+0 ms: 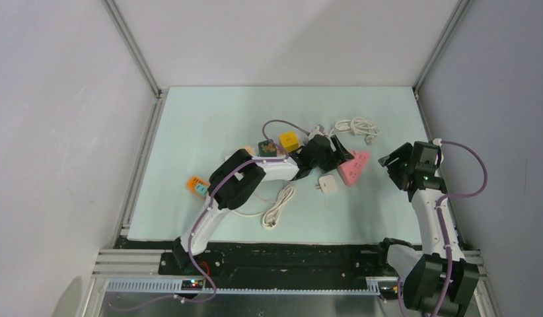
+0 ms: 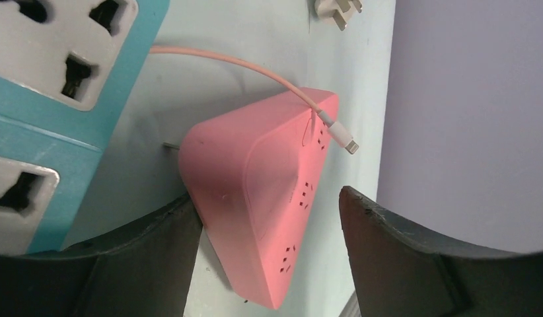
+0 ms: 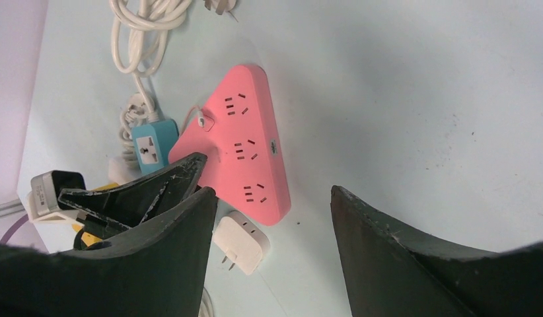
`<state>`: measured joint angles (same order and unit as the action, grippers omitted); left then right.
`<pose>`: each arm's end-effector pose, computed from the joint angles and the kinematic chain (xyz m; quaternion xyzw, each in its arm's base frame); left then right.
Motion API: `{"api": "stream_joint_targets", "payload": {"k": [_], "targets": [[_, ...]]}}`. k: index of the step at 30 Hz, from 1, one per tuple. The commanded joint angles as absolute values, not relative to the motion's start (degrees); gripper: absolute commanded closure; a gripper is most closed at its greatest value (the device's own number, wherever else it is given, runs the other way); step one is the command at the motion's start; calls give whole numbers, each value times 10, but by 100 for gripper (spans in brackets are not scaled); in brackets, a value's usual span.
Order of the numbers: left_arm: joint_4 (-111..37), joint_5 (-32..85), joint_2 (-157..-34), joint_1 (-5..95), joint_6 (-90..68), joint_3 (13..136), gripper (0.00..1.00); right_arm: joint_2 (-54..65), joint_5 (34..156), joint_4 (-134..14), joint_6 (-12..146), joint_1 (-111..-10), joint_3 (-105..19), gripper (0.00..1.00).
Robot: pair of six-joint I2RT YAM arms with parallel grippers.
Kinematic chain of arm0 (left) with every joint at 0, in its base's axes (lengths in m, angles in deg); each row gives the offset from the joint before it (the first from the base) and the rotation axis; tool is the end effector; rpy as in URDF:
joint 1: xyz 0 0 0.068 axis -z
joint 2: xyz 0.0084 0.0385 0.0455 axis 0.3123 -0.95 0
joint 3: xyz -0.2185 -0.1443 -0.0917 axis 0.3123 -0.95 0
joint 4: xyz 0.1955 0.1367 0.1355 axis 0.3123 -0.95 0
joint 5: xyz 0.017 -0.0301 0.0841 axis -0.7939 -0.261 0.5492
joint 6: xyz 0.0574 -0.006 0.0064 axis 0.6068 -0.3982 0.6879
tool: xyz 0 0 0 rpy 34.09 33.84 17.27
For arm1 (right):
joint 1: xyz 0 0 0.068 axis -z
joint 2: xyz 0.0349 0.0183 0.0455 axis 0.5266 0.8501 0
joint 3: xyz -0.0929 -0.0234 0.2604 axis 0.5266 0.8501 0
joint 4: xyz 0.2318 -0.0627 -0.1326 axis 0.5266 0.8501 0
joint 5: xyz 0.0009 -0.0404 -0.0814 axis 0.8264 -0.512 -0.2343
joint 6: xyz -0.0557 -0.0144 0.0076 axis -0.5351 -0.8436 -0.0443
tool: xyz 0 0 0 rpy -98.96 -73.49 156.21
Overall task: Insert the plug
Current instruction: Pick up the plug from the center of the board.
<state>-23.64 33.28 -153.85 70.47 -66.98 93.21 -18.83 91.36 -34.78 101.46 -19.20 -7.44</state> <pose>0.3290 -0.4268 0.1210 -0.1105 0.8481 -0.4540 0.2498 0.2184 -0.0457 0.2434 0.4023 0.8217 0.1307 0.3820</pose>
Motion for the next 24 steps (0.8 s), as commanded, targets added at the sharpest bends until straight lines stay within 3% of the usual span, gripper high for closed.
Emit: {"api": "stream_joint_targets", "payload": {"k": [1, 4, 12, 16, 19, 24], "targets": [[-214, 307, -1551, 708, -721, 935, 21, -207, 921, -351, 1007, -188, -73, 31], [-172, 293, -1555, 709, -746, 910, 27, -207, 924, -352, 1008, -188, -73, 31], [-120, 299, -1553, 708, -753, 873, 54, -205, 925, -355, 1008, -188, -73, 31], [-114, 306, -1546, 708, -741, 865, 75, -200, 945, -358, 1005, -187, -73, 31], [-110, 307, -1528, 707, -734, 857, 97, -192, 970, -364, 995, -187, -73, 31], [-90, 278, -1481, 697, -732, 831, 100, -169, 1066, -372, 990, -185, -73, 27]]}}
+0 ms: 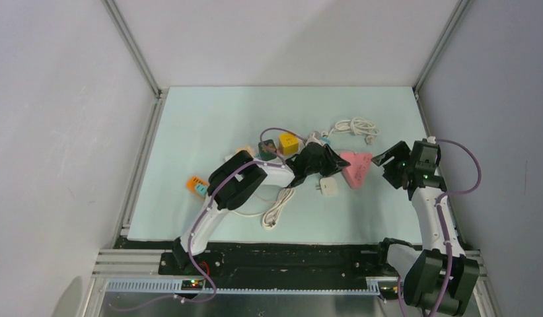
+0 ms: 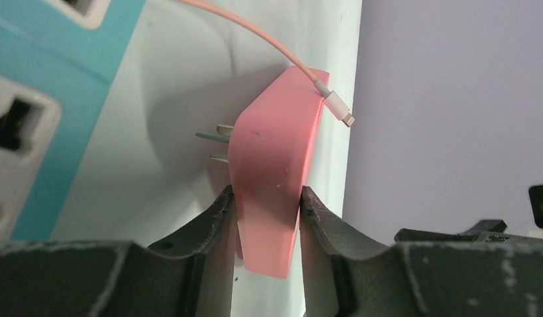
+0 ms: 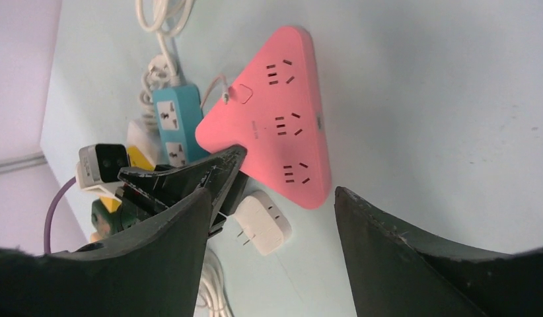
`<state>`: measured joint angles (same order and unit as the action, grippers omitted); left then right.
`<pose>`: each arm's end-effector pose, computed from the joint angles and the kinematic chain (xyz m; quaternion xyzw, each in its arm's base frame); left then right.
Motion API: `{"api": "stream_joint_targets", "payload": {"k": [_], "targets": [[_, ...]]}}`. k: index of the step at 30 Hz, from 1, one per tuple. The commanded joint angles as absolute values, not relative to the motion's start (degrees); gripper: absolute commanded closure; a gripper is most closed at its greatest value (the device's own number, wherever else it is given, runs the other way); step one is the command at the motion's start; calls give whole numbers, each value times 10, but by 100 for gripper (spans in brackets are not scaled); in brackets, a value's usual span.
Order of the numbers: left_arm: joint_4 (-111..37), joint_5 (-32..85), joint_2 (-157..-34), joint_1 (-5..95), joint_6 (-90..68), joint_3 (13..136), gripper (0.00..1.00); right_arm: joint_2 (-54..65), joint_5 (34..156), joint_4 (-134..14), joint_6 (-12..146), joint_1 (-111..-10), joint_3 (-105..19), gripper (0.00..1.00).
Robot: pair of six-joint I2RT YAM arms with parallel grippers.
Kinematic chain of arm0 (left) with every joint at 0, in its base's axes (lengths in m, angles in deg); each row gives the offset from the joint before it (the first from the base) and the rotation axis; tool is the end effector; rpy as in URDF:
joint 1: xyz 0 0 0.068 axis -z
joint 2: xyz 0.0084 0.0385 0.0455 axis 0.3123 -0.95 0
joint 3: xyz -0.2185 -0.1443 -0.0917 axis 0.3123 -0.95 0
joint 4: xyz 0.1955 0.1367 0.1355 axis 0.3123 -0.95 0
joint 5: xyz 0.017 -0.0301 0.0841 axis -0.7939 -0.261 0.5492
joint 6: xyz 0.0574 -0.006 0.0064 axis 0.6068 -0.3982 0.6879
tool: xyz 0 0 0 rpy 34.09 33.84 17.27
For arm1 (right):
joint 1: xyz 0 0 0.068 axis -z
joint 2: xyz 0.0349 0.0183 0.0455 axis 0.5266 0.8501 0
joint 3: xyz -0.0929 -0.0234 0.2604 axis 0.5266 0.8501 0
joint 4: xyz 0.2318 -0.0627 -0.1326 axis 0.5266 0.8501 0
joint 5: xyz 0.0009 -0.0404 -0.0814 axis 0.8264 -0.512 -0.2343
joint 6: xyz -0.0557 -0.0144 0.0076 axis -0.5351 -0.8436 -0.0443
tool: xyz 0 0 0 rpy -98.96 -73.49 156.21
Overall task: Insert the plug
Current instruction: Pick up the plug from the center of the board.
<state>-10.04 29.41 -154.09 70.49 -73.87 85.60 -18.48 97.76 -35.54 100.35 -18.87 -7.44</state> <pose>0.3176 -0.4170 0.1007 -0.1366 0.8164 -0.5179 0.2158 0.2205 -0.0428 0.2437 0.3743 0.8304 0.1758 0.3734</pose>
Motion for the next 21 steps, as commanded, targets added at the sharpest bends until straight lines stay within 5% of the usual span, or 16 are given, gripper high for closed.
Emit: {"api": "stream_joint_targets", "payload": {"k": [1, 12, 21], "targets": [[-84, 261, -1465, 692, -734, 827, 100, -166, 1082, -377, 986, -184, -72, 25], [-2, 193, -1297, 645, -772, 705, 100, -194, 1232, -464, 1004, -186, -20, 10], [40, 183, -1233, 634, -824, 644, 100, -243, 1311, -689, 1167, -228, 49, 8]]}}
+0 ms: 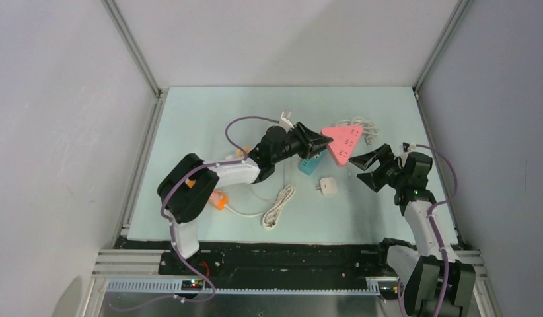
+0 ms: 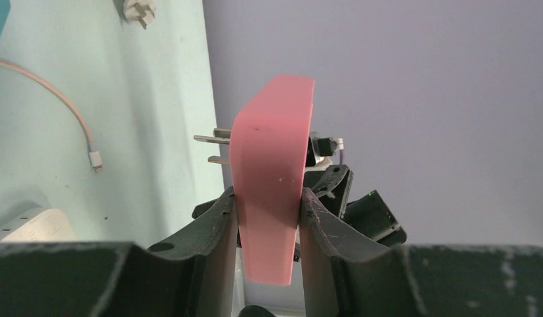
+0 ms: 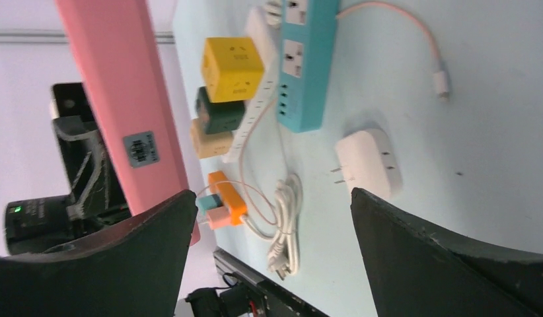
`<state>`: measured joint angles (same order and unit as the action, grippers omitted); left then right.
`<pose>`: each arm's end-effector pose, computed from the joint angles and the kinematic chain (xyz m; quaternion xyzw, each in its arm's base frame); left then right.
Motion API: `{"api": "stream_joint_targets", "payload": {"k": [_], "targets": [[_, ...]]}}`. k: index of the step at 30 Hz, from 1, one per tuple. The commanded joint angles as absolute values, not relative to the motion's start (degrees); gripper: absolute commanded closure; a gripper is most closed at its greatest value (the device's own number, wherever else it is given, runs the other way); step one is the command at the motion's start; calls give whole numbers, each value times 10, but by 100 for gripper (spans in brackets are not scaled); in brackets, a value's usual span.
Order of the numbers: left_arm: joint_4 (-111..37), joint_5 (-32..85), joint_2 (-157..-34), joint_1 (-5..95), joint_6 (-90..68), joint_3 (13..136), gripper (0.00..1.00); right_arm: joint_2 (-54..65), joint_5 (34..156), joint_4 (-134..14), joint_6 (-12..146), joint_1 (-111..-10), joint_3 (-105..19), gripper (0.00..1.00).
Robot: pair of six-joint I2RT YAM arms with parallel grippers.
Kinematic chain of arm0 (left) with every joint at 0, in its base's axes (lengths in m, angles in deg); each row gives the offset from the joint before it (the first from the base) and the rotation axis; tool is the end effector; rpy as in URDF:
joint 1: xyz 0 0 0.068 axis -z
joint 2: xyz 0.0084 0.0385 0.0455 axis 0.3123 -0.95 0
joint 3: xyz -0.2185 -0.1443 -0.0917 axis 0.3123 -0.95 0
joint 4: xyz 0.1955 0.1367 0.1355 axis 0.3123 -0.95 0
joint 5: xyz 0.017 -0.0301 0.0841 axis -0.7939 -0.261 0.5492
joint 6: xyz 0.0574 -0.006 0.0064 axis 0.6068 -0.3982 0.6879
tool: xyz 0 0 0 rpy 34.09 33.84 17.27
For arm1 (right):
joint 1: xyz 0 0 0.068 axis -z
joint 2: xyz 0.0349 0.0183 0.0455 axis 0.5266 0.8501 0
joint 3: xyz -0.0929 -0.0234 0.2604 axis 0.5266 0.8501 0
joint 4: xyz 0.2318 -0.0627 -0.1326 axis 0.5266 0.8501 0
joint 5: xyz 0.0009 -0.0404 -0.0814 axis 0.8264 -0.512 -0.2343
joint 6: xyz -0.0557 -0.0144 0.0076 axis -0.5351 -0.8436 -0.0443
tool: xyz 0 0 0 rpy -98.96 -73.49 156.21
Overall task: Insert the plug
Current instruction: Pick up the plug from the center of the board.
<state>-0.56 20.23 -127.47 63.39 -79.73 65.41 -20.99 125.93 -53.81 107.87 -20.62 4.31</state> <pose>0.3037 -0.3204 0.2197 -0.1447 0.7274 -0.6338 0.2196 0.2133 -0.0156 0.2137 0.2711 0.7999 0.4168 0.3362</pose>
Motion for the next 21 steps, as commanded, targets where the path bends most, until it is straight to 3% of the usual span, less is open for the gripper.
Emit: {"api": "stream_joint_targets", "payload": {"k": [1, 11, 21], "targets": [[42, 185, -1230, 634, -821, 639, 100, -256, 1311, -699, 1173, -233, 51, 8], [42, 190, -1225, 618, -805, 638, 100, -280, 1283, -734, 1192, -264, 49, 7], [55, 179, -1192, 619, -818, 609, 100, -124, 1308, -898, 1230, -295, 35, 8]]}}
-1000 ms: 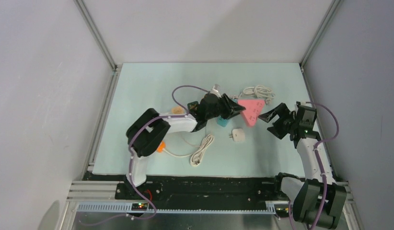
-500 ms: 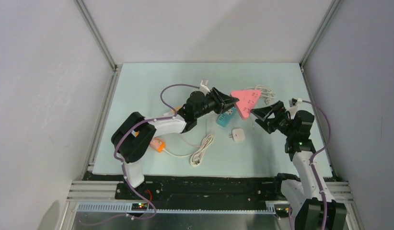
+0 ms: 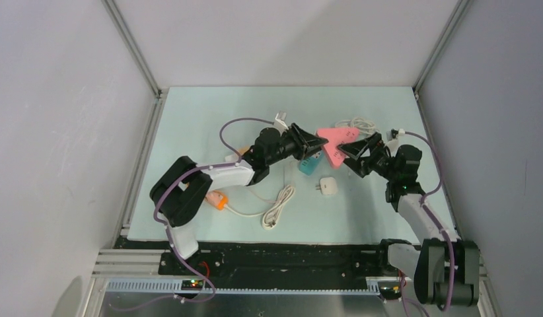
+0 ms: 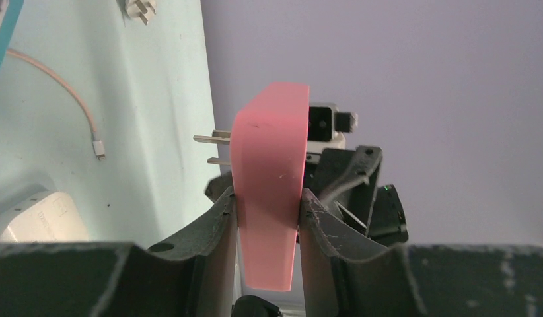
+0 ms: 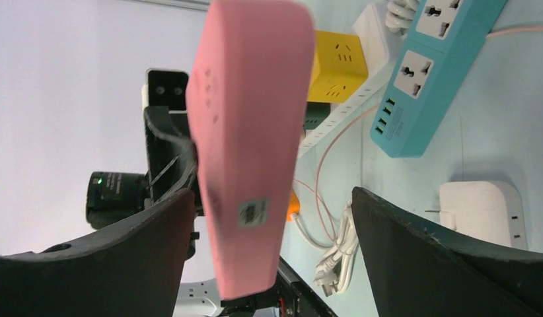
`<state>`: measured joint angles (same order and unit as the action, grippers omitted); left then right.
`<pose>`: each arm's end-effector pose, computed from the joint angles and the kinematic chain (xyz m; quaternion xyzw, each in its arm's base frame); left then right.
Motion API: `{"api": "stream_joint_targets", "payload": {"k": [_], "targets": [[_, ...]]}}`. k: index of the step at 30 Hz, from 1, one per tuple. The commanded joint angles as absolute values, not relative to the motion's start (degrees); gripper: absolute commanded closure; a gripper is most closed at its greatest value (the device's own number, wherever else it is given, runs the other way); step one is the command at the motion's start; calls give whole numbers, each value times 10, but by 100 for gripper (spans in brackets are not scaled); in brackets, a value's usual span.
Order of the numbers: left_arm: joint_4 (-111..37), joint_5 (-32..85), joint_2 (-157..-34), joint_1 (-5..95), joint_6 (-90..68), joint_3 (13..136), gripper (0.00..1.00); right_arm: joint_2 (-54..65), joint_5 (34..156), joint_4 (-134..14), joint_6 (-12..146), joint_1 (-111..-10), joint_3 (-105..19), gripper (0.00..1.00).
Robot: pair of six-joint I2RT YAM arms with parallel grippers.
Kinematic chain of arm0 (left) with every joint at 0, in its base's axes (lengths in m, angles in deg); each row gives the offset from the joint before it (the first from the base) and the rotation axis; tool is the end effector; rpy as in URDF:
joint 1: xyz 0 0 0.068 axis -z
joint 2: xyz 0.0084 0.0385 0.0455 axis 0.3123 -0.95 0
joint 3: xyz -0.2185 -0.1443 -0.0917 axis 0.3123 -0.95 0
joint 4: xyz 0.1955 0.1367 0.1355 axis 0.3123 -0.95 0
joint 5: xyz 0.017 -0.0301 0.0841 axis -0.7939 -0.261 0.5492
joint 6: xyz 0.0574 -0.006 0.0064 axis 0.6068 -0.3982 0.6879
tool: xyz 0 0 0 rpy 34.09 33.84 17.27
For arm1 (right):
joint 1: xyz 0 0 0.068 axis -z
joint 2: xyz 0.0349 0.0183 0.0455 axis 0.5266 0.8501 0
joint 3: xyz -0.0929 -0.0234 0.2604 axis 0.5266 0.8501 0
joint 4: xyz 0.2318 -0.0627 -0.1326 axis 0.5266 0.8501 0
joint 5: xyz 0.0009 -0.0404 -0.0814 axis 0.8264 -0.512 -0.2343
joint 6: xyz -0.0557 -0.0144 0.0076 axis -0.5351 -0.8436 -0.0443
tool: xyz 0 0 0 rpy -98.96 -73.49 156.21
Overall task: Insert the plug
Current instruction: Pick up the plug from the center of the board, then insert the plug into the socket.
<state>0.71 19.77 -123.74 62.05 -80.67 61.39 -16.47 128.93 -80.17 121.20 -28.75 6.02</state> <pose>0.2983 -0.3013 0.2253 -0.1539 0.7197 -0.6394 0.2226 0.2362 0.0152 0.2322 0.2009 0.7371 0.5252 0.3747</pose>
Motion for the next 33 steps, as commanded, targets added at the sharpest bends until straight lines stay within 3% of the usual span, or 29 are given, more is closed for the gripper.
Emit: {"api": "stream_joint_targets", "payload": {"k": [1, 5, 9, 11, 13, 14, 15, 16, 18, 25, 33], "targets": [[57, 178, -1192, 619, -819, 605, 100, -116, 1310, -913, 1233, -299, 32, 10], [66, 170, -1204, 619, -825, 601, 100, -80, 1312, -950, 1254, -305, 30, 30], [90, 169, -1224, 619, -829, 596, 99, -45, 1316, -975, 1263, -309, 30, 60], [96, 180, -1228, 618, -816, 589, 87, -17, 1326, -991, 1267, -309, 30, 88], [98, 189, -1231, 617, -800, 585, 68, 6, 1337, -1018, 1280, -310, 31, 100], [98, 197, -1234, 617, -796, 581, 47, 13, 1340, -1042, 1291, -311, 31, 100], [98, 201, -1234, 617, -790, 578, 36, 24, 1344, -1052, 1297, -311, 31, 100], [98, 212, -1236, 615, -786, 570, 13, 30, 1345, -1072, 1309, -310, 30, 100], [98, 231, -1236, 610, -771, 551, 2, 47, 1347, -1099, 1324, -304, 30, 100], [97, 270, -1217, 581, -739, 476, 0, 138, 1386, -1131, 1345, -276, 13, 100], [77, 274, -1206, 576, -652, 496, 0, 210, 1386, -1106, 1285, -265, 9, 100]]}}
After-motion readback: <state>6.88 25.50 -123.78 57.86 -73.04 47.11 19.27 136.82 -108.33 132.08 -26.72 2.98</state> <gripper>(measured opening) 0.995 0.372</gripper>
